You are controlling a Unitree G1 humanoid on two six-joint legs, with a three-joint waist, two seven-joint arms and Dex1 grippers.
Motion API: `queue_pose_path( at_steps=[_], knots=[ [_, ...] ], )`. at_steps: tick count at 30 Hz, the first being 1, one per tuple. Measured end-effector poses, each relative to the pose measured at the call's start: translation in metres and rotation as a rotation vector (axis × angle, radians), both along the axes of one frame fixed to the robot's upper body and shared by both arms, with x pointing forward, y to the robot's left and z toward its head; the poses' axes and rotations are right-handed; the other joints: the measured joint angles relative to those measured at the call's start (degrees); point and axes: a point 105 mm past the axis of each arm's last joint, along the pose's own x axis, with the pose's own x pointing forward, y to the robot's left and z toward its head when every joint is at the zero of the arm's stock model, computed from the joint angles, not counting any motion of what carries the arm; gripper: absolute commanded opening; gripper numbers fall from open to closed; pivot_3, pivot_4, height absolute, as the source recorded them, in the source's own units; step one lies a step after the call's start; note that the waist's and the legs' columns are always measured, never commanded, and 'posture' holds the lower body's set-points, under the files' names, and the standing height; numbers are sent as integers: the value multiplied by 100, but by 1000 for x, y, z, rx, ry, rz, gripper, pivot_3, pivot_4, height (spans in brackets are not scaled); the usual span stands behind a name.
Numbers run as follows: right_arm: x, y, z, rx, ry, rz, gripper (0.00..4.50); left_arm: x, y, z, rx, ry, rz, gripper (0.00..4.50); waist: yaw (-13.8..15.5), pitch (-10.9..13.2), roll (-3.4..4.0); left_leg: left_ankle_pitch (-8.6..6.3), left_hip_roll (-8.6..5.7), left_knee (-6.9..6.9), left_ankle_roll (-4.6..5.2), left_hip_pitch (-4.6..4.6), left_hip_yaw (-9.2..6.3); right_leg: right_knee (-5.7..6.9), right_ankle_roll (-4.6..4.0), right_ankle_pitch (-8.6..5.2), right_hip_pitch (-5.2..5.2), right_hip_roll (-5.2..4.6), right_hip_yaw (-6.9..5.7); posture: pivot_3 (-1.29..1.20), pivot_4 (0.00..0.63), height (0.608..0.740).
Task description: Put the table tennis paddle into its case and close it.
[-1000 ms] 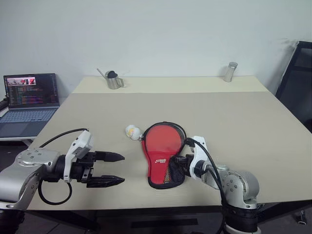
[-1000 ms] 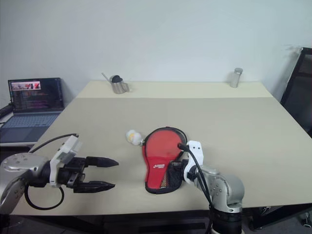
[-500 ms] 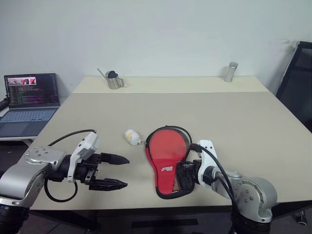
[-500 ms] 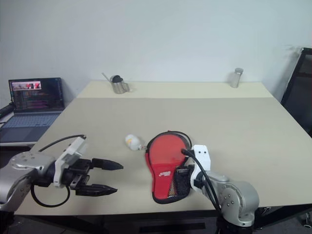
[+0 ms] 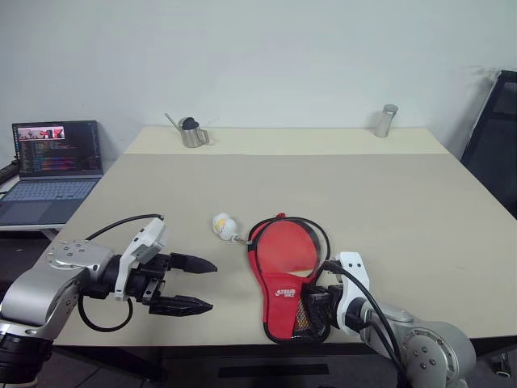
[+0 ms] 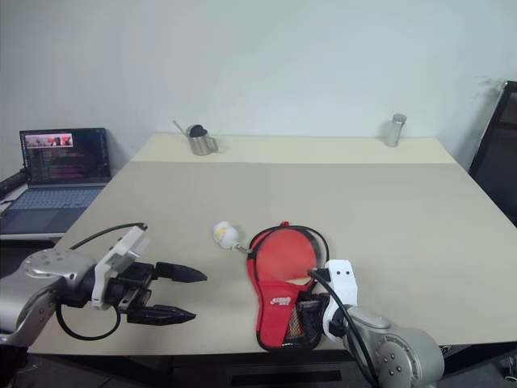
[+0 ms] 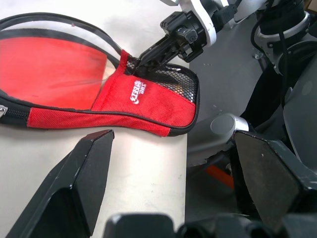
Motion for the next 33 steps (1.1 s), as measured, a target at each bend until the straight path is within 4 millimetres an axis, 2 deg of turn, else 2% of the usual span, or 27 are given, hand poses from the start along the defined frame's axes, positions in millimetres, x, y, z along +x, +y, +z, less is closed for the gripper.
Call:
queue_pose_path(
  at_steps=[9, 12, 23, 26, 33],
  knots=[
    [12, 10, 4, 32, -13, 45, 38, -1, 2, -5, -6, 3, 11, 4226, -59, -5, -8, 1, 4, 1, 0, 8, 2, 4, -1, 1, 2, 2, 2, 0, 150, 740],
    [14, 12, 5, 37, -14, 56, 702, -1, 3, -9, -10, 11, 26, 4226, -75, -4, -7, 1, 6, 0, 0, 7, 1, 6, -1, 0, 0, 4, 1, 0, 150, 740],
    [23, 17, 22, 65, -67, 92, 4486, -4, 7, -13, -4, -10, 77, 4226, -70, -2, -4, 1, 5, 0, -1, 3, 0, 4, -1, 1, -2, 2, 1, 0, 150, 740],
    [24, 14, 25, 53, -85, 108, 4486, -5, 8, -13, -4, -14, 89, 4226, -64, -1, -3, 0, 5, 0, -1, 1, 0, 2, -1, 0, -2, 2, 1, 0, 150, 740],
    [34, -12, 26, -23, -164, 99, 4486, -2, 8, -12, -6, -28, 104, 4226, -52, 0, -3, 0, 4, 0, 0, 1, 1, 2, -1, 0, -1, 1, -1, 0, 150, 740]
  ],
)
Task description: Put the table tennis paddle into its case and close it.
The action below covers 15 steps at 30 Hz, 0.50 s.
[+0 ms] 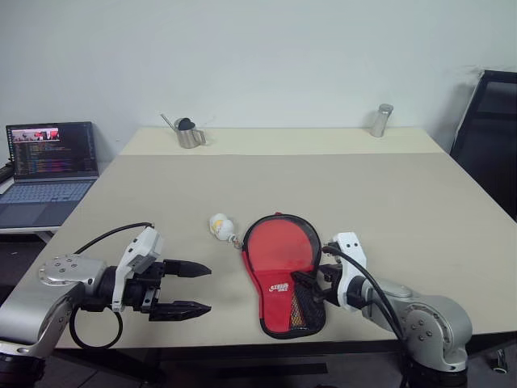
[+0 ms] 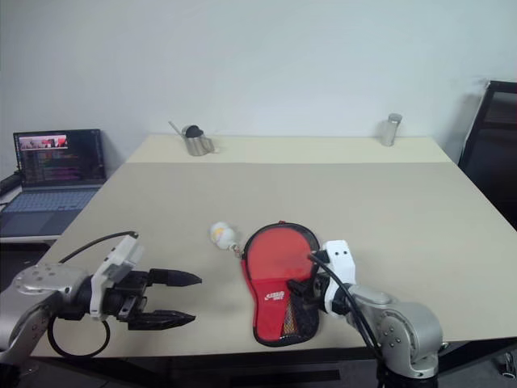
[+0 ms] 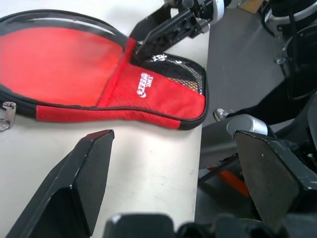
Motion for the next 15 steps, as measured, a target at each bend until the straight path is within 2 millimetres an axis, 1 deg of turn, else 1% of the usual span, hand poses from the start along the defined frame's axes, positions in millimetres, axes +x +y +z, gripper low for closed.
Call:
queue_pose_path(
  at_steps=[2, 5, 9, 11, 15],
  knots=[
    [3, -5, 0, -4, -15, -5, 4486, 1, 0, 1, 0, -5, -1, 4226, 1, 1, 0, 0, 0, 0, 0, -1, 2, 0, 0, 0, 0, 0, 1, 0, 150, 740],
    [4, -7, 1, 0, -28, -3, 4486, 2, -1, 4, -5, -15, -2, 4226, 5, 1, 0, 0, 0, 0, 0, -1, 1, 1, 0, 0, 0, 0, 0, 0, 150, 740],
    [3, -7, -9, 15, 17, 2, 4486, 9, -7, 14, -38, -49, 1, 4226, 33, 0, -1, 0, -1, 0, 0, -1, 2, 1, 1, 0, 2, 0, 1, 0, 150, 740],
    [1, -7, -15, 26, 38, 9, 4486, 13, -11, 23, -54, -74, -4, 4226, 47, 1, -2, 0, -2, 0, 0, -2, 1, 1, 0, 0, 2, 1, -1, 0, 150, 740],
    [2, -6, -16, 29, 29, 19, 4486, 20, -17, 40, -59, -139, -24, 4226, 43, -1, -4, 0, -2, 0, 0, 2, 3, 1, 1, 0, 4, 2, 0, 0, 150, 740]
  ],
)
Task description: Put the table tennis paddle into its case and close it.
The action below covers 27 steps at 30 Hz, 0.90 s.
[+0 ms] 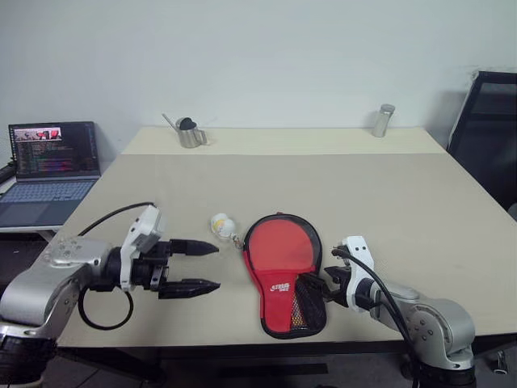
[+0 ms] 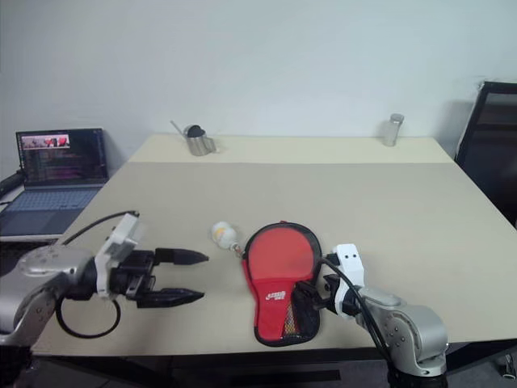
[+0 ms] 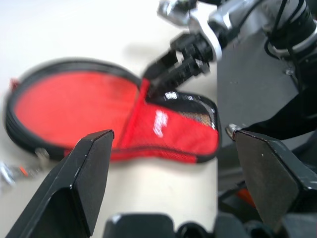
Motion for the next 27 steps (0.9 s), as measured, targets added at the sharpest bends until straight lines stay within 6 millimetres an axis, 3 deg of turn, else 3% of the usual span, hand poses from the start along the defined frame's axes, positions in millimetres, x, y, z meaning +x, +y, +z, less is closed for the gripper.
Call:
queue_pose_path(
  at_steps=[11, 15, 25, 27],
  knots=[
    [-6, -2, -8, -117, -77, 113, 4486, 3, -10, 5, 3, -15, -40, 4226, 25, -5, -8, 0, -1, 2, 0, 1, -2, -1, 1, 0, 4, 1, -1, 0, 150, 740],
    [-4, -3, -11, -180, -112, 126, 3588, 3, -10, 5, 5, -16, -41, 4226, 36, -7, -11, 0, -1, 5, 0, 2, -2, 0, 1, 0, 5, 1, -1, 0, 150, 740],
    [-7, 14, -12, -205, -142, 184, 347, 3, -11, 6, 8, -20, -45, 4226, 35, -7, -11, 0, 0, 8, 0, 2, -2, 2, 1, 0, 5, 3, 0, 0, 150, 740],
    [-7, 17, -11, -196, -137, 182, 44, 2, -10, 4, 9, -12, -51, 4226, 29, -7, -11, 0, 1, 7, 0, 2, -2, 3, 1, 0, 4, 3, 0, 0, 150, 740]
  ],
)
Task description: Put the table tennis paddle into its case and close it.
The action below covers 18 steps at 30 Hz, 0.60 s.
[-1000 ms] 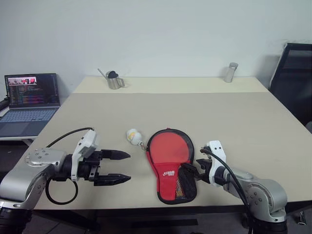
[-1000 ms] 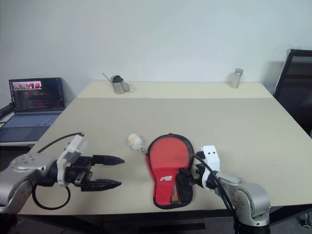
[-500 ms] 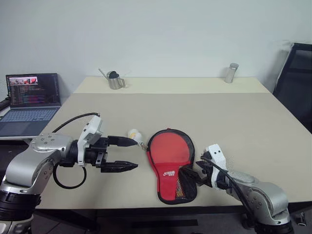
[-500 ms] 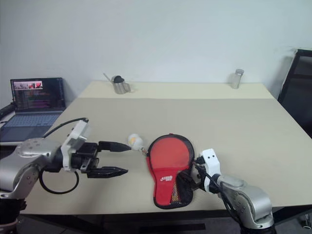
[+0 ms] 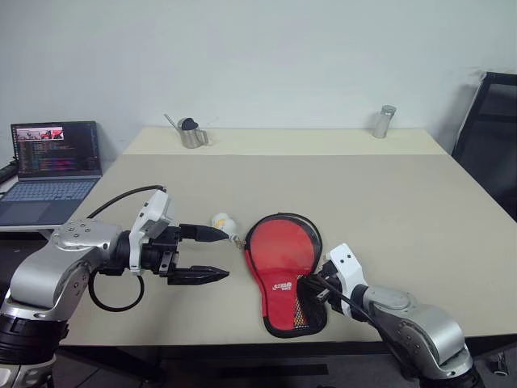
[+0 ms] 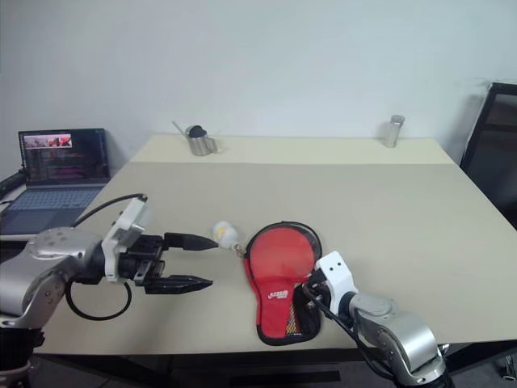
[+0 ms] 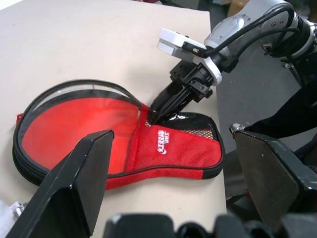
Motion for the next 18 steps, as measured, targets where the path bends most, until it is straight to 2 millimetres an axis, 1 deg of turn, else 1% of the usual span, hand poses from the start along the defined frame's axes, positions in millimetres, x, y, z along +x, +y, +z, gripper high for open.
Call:
queue_pose_path(
  at_steps=[6, 10, 18],
  knots=[
    [-2, 2, 0, 47, 71, -26, 44, -8, 6, -12, 31, 68, -8, 4226, -23, 0, 0, 0, 2, -1, 0, 0, -1, 1, 0, 0, -2, 1, 1, 0, 150, 740],
    [-9, 3, 1, 72, 118, -39, 44, -17, 9, -19, 58, 108, -27, 4226, -8, 1, 1, 0, 2, -3, 0, -4, -4, -2, -1, -1, -4, 0, -1, 0, 150, 740],
    [-19, 5, 1, 90, 163, -73, 44, -19, 8, -18, 61, 106, -40, 4226, 5, 1, 2, -1, 2, -5, 0, -4, -4, -3, -2, -1, -4, 0, -1, 0, 150, 740]
  ],
)
